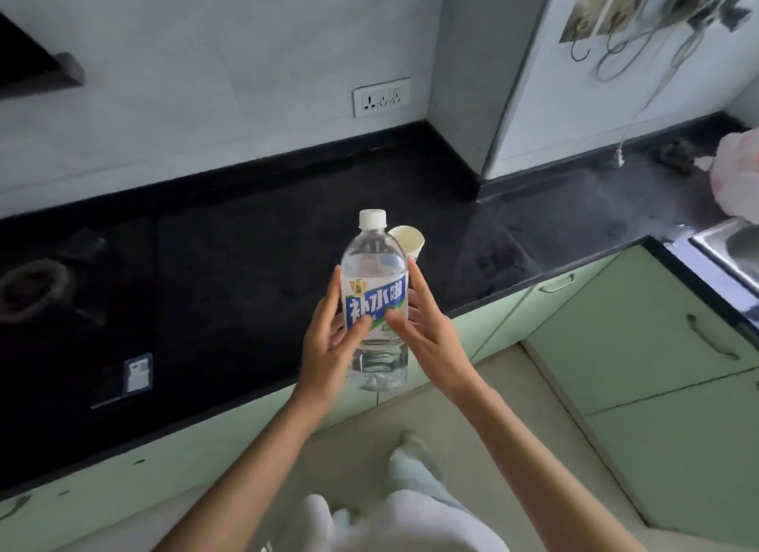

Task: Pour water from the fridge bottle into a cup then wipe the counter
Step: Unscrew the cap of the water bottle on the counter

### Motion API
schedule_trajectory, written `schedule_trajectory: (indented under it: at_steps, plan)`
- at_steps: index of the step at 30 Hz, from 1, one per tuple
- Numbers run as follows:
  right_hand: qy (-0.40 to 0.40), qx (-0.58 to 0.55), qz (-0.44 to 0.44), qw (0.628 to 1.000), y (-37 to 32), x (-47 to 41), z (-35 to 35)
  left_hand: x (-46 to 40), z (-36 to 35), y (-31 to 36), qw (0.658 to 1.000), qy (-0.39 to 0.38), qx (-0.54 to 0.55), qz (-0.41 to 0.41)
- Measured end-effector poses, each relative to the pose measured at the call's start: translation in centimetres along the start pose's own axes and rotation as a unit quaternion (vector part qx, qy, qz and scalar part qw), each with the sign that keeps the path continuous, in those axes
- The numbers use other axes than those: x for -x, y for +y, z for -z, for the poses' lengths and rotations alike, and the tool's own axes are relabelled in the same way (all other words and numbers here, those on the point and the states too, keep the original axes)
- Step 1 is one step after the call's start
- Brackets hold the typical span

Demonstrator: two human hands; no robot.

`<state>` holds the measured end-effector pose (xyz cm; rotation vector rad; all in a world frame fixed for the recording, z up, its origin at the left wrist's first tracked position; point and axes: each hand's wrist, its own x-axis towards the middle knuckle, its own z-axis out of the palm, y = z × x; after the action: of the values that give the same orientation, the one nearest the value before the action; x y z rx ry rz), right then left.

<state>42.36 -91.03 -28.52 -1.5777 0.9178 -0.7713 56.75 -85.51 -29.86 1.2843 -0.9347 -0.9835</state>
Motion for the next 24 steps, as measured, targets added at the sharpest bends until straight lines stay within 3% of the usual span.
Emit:
schedule_trajectory:
  at_steps: [11, 24]
  plan:
    - [-0.209, -0.029, -0.030, 0.977, 1.9, -10.4, 5.0, -6.9, -0.6, -1.2, 0.996, 0.069, -0.046, 0.026]
    - [-0.213, 0.027, -0.038, 0.976, 4.9, -14.9, 4.0, -8.8, 0.3, -4.7, 0.987, 0.119, -0.106, 0.020]
